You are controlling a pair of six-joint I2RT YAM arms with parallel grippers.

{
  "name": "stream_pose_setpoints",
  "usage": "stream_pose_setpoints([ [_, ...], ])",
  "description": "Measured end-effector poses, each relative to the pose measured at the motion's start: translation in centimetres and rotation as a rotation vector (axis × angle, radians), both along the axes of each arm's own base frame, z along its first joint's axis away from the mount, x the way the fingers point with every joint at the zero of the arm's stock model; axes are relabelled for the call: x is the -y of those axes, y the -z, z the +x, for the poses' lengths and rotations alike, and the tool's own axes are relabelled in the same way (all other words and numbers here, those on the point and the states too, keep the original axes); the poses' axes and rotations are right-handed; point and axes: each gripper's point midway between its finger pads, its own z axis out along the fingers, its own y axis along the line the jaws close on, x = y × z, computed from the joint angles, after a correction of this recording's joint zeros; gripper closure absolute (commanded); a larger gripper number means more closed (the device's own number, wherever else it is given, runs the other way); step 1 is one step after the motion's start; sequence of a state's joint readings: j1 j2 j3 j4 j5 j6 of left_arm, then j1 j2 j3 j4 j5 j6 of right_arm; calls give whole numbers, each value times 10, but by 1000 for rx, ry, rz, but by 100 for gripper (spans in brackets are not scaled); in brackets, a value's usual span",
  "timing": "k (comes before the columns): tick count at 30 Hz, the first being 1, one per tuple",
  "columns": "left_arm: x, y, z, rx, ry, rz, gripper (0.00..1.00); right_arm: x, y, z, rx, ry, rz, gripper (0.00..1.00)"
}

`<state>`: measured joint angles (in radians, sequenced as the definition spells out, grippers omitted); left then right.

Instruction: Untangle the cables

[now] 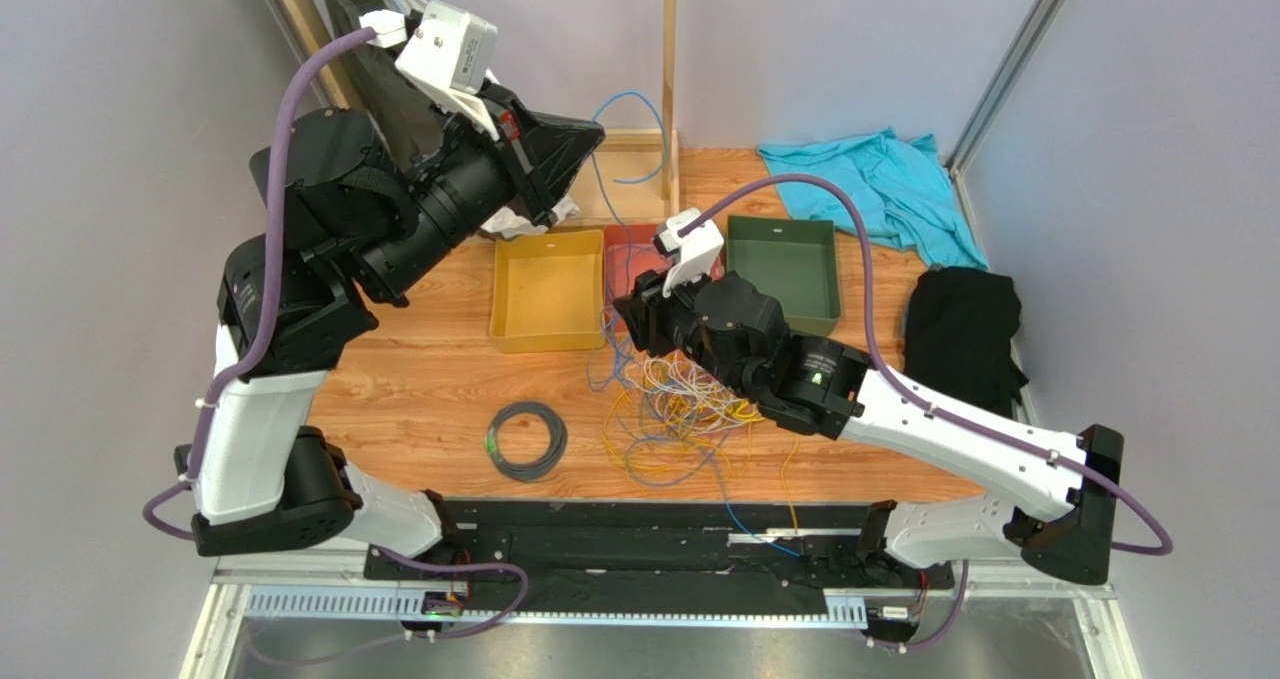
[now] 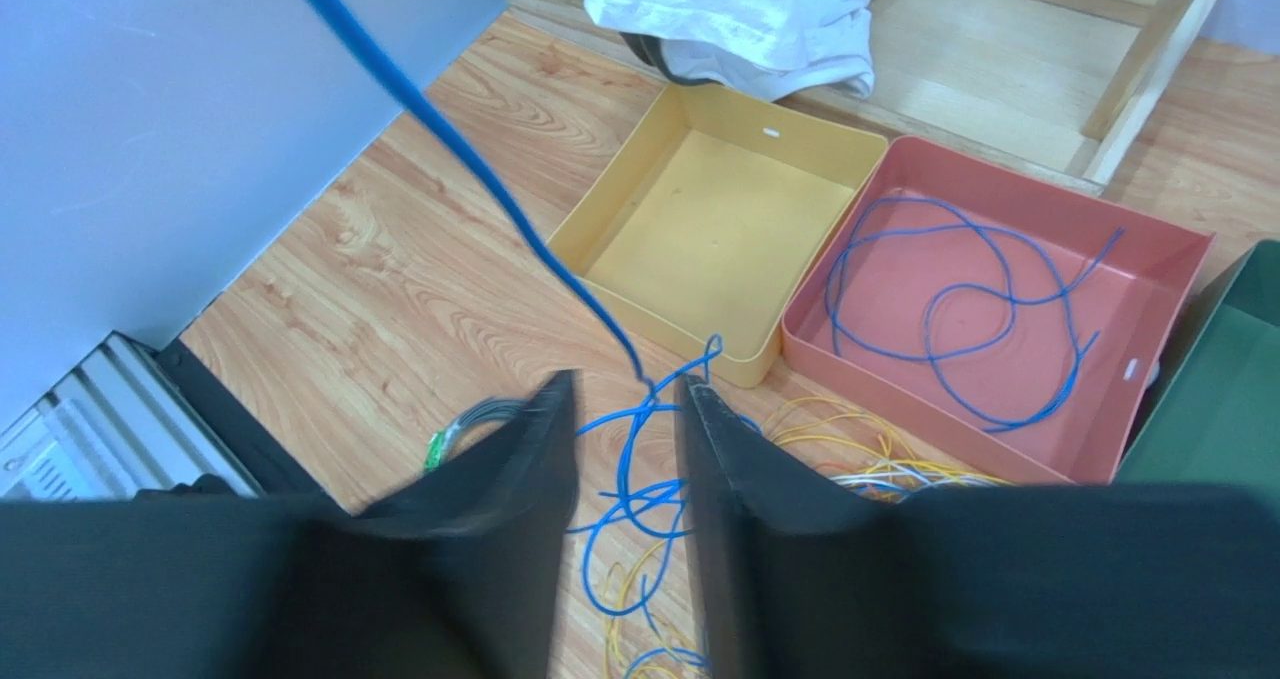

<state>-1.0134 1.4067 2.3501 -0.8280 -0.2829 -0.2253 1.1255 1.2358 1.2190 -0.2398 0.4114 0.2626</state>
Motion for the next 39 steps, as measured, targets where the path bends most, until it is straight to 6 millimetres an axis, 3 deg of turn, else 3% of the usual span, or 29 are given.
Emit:
stream_pose_setpoints([
  [2,-2,2,-1,-2,-4,2,100,2,1,1,0,11,-4,35],
  [6,-9,3,-3,-2,-13,2,100,10,8,-1,-3,20,-10,30],
  [14,-16,-2,-7,7,-15,-14,100,48,82,-21,-99,42,-78,32],
  [19,-15,-2,-8,8,-7,-14,100,38,102,-15,-118,48,-124,33],
  [25,-12,-4,-10,10,13,-15,100,11,116,4,-116,64,-161,36],
  [27,-10,-3,-10,7,19,-15,100,3,122,11,-119,71,-163,41],
  [30,-9,-2,-10,3,22,-13,100,-3,130,21,-125,88,-163,64],
  [31,-8,-1,-10,1,24,-11,100,-4,134,25,-131,100,-162,89],
  [32,-8,-1,-10,-1,24,-11,100,-4,137,28,-133,109,-164,99],
  [36,-9,1,-10,-6,19,-7,100,2,143,38,-141,168,-166,100],
  [39,-13,4,-8,-13,-4,0,100,16,134,40,-127,212,-166,100],
])
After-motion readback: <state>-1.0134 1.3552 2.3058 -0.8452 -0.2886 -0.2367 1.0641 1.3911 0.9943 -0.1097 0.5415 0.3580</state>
